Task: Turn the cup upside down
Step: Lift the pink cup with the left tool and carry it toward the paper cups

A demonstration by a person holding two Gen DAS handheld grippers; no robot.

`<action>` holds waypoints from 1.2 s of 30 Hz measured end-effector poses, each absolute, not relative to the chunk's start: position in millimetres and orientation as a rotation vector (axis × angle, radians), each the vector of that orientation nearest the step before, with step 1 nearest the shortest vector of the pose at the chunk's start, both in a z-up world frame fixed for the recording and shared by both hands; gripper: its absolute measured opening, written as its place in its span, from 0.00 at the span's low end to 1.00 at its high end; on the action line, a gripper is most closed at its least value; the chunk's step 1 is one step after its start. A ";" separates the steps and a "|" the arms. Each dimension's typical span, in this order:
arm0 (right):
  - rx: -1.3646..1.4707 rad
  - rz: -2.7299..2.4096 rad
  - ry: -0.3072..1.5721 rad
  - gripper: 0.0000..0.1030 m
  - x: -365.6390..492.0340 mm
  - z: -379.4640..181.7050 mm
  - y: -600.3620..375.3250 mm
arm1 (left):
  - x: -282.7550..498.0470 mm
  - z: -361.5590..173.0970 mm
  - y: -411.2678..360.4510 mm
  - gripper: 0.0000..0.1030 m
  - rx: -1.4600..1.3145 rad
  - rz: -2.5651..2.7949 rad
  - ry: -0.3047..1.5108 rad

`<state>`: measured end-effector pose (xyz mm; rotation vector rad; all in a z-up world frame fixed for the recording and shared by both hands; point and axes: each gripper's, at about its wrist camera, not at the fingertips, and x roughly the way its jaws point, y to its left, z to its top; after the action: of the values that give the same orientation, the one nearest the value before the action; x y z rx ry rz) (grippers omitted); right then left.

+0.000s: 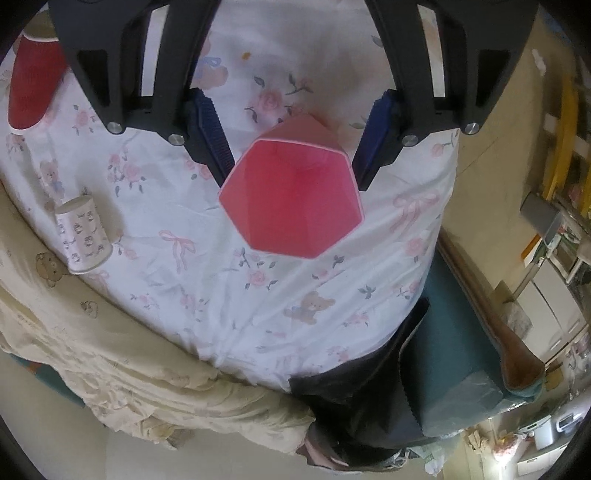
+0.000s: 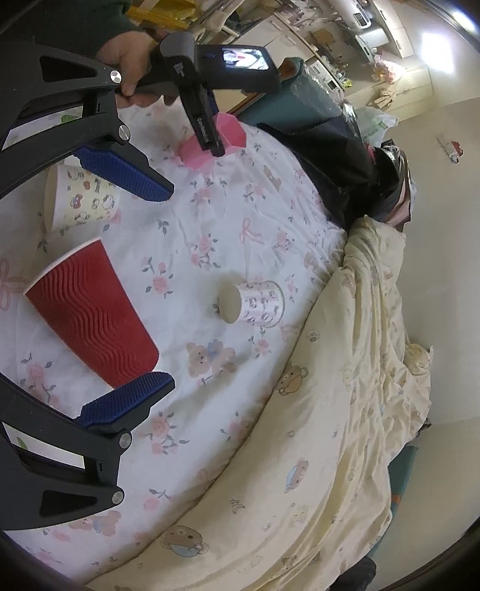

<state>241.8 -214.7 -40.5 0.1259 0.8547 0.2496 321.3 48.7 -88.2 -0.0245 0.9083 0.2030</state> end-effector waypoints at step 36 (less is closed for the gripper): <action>0.155 0.223 0.846 0.93 102.5 43.1 -242.8 | 106.2 43.9 -0.2 0.60 -0.106 0.029 0.944</action>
<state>102.5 -242.8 43.1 0.1553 0.8457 0.2233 106.2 -0.2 43.9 -0.1061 0.9444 0.0287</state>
